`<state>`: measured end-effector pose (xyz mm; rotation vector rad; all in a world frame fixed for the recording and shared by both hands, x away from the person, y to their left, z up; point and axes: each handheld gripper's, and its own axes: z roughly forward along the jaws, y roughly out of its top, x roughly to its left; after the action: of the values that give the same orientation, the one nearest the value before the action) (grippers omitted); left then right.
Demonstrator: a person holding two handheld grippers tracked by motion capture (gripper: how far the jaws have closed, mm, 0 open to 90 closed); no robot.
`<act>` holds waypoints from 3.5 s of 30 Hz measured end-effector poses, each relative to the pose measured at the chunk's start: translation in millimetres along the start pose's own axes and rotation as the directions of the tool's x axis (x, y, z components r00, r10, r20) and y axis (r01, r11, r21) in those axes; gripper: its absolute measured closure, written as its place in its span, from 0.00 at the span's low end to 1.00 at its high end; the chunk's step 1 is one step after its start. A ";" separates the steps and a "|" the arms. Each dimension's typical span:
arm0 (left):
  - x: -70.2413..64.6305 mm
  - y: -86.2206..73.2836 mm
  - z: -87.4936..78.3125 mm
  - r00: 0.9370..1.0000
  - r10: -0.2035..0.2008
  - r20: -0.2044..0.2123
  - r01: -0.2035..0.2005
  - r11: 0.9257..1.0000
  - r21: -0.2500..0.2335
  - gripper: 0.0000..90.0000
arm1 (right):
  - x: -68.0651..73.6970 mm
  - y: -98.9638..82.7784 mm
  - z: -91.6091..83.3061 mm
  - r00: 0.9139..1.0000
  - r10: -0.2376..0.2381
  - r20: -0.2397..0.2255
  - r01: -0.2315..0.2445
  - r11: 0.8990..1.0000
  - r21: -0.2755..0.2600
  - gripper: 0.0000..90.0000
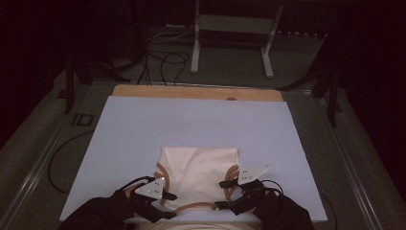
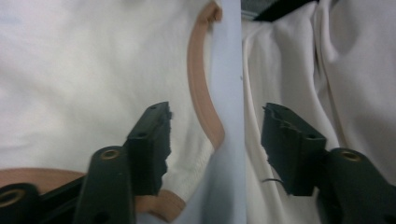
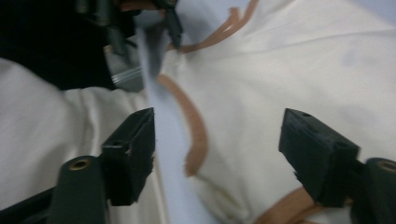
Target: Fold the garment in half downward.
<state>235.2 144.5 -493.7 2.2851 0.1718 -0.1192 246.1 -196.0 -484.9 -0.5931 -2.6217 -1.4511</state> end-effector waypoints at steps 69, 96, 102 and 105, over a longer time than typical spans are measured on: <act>65.8 18.6 -33.4 0.963 -0.132 -0.235 0.091 0.980 -0.177 0.05 | -41.1 17.9 -32.7 0.978 -0.010 0.209 0.024 0.998 -0.065 0.11; 153.9 -14.0 -21.7 0.884 -0.322 -0.339 0.316 0.946 -0.075 0.33 | -148.3 17.5 -4.7 0.949 0.196 0.247 -0.203 0.979 0.003 0.21; 160.1 -20.6 -15.9 0.880 -0.342 -0.329 0.340 0.938 -0.066 0.46 | -153.2 6.8 4.4 0.948 0.206 0.242 -0.225 0.973 0.053 0.34; 162.4 -21.3 -16.8 0.882 -0.346 -0.321 0.343 0.937 -0.069 0.54 | -153.8 6.1 5.1 0.949 0.200 0.244 -0.219 0.974 0.054 0.42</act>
<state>392.4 184.8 -521.5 2.2290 0.7546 0.0829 390.6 -233.7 -522.6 -1.0602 -2.6704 -1.2759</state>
